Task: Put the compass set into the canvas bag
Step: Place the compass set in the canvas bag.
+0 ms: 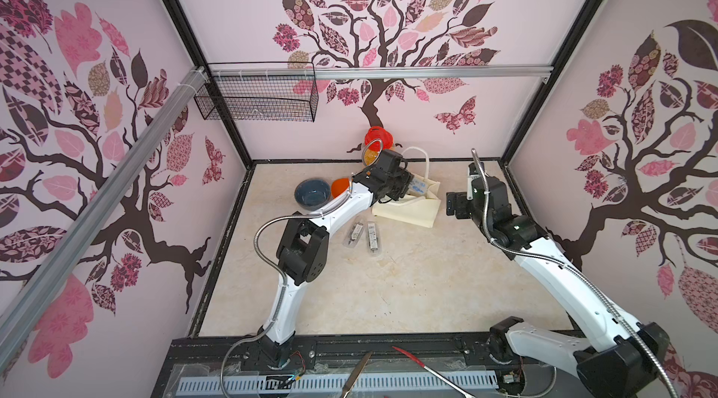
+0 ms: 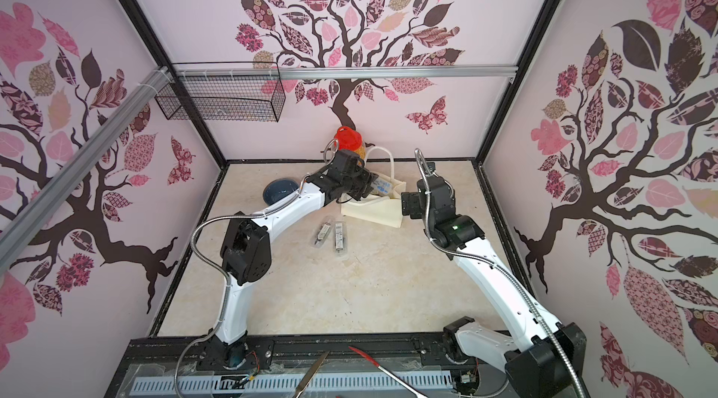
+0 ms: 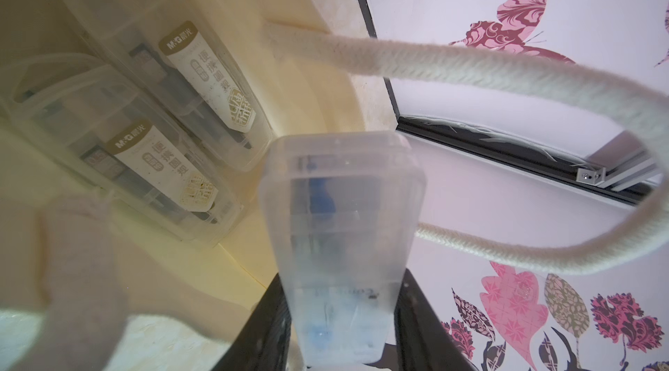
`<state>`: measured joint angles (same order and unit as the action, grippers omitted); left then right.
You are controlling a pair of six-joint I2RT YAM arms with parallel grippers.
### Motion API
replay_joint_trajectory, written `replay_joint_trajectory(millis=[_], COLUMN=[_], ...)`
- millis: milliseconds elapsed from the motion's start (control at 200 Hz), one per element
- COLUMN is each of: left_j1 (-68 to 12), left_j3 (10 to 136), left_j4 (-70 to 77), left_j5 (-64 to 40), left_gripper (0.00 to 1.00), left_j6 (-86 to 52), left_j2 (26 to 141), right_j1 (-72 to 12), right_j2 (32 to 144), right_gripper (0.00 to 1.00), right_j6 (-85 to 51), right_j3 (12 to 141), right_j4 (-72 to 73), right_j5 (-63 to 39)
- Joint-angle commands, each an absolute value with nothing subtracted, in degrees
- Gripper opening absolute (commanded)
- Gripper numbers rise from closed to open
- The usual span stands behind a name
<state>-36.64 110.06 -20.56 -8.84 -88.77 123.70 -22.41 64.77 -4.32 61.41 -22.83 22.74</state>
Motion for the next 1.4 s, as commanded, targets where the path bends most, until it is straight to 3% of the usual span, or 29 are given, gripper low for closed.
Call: replay_joint_trajectory(millis=[0, 910, 1395], left_j1=[-36.83, -36.84, -36.85], left_j3=[108.55, 109.77, 113.66], left_j4=[-19.15, -20.35, -21.62], left_j5=[-7.97, -9.33, -7.88], left_gripper=[0.41, 0.5, 0.52], left_j6=[-90.28, -93.25, -87.43], left_j2=[125.26, 127.85, 124.2], right_j1=[-22.29, -22.2, -22.23], right_j2=[65.74, 65.49, 64.2], right_gripper=[1.0, 1.0, 1.0], right_j6=[-3.45, -3.26, -3.03], right_j3=[61.09, 61.53, 62.27], right_j4=[-21.57, -21.71, -22.75], right_j5=[23.1, 22.72, 22.94])
